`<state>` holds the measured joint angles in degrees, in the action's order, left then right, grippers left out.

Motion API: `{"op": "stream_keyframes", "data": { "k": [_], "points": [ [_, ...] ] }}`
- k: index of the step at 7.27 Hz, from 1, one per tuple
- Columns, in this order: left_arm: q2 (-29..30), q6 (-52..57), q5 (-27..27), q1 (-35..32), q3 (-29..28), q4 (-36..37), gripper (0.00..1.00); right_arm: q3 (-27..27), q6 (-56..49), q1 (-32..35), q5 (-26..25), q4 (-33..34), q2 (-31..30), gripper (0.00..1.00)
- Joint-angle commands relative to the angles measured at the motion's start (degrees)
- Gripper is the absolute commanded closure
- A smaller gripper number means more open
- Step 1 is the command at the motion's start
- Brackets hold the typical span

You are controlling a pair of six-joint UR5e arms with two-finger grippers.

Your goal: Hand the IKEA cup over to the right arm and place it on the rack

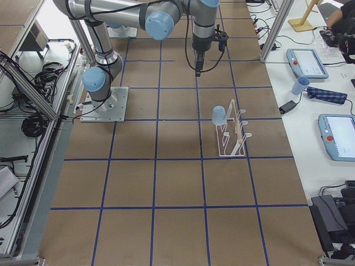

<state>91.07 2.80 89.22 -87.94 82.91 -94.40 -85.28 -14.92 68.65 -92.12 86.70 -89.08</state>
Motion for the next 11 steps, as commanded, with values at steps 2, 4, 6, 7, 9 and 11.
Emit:
{"op": "stream_keyframes", "data": {
  "k": [2,4,6,7,9,11],
  "points": [
    [0.0,-0.3,0.4,0.0,0.0,0.0,0.00,0.0,2.5,9.6,0.4,-4.0,-1.3,0.00],
    [0.0,-0.4,0.6,0.0,0.0,0.0,0.00,0.1,4.3,19.7,0.5,-5.1,-2.3,0.00],
    [0.0,-0.3,0.5,0.0,-0.1,0.0,0.00,0.8,6.8,22.5,5.6,-4.6,-2.2,0.00],
    [0.0,-0.3,0.6,0.0,-0.1,0.0,0.00,1.0,6.8,22.5,5.4,-4.4,-1.9,0.00],
    [0.0,-0.3,0.5,0.0,-0.1,0.0,0.00,0.8,6.8,22.5,4.8,-4.3,-1.6,0.00],
    [0.0,-0.3,0.5,0.0,-0.1,0.0,0.00,0.0,6.7,22.5,4.9,-4.2,-1.4,0.00]
  ]
}}
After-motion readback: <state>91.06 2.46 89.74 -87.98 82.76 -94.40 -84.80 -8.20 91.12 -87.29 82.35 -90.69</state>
